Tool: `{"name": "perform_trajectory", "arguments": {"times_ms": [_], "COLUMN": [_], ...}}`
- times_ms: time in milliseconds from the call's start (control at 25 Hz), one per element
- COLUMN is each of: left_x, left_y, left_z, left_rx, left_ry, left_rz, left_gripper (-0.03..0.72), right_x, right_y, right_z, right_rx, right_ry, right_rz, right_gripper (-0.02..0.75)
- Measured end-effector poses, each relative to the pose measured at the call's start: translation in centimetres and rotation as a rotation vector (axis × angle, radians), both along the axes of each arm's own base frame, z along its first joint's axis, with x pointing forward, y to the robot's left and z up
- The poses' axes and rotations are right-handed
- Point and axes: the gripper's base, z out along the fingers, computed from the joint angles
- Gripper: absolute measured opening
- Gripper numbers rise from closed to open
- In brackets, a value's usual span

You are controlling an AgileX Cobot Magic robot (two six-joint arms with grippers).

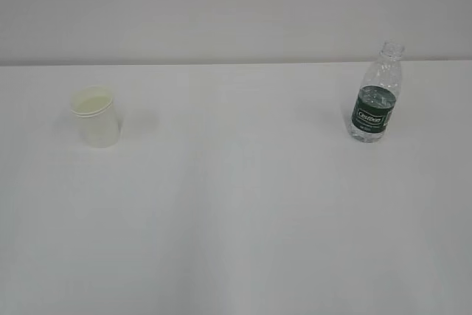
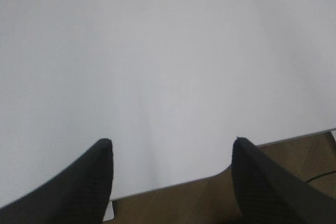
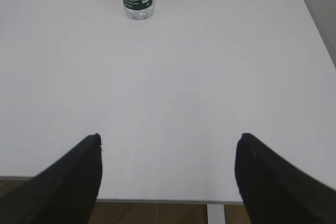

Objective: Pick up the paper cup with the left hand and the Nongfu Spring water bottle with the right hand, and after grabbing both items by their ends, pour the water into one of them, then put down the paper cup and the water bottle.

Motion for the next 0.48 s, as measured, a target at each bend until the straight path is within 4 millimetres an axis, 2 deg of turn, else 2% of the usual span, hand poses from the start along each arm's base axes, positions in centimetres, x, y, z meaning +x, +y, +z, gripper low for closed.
{"name": "perform_trajectory", "arguments": {"times_ms": [480], "left_x": [-3.1], "left_y": [0.9], "left_z": [0.0], "left_rx": [-0.051], "left_ry": [-0.182], "left_rz": [0.000], "left_gripper": [0.494], "right_x": [-0.1], "right_y": [0.0], "right_z": [0.0], "right_rx": [0.003], "right_ry": [-0.017], "right_rz": [0.000], "right_gripper": [0.589]}}
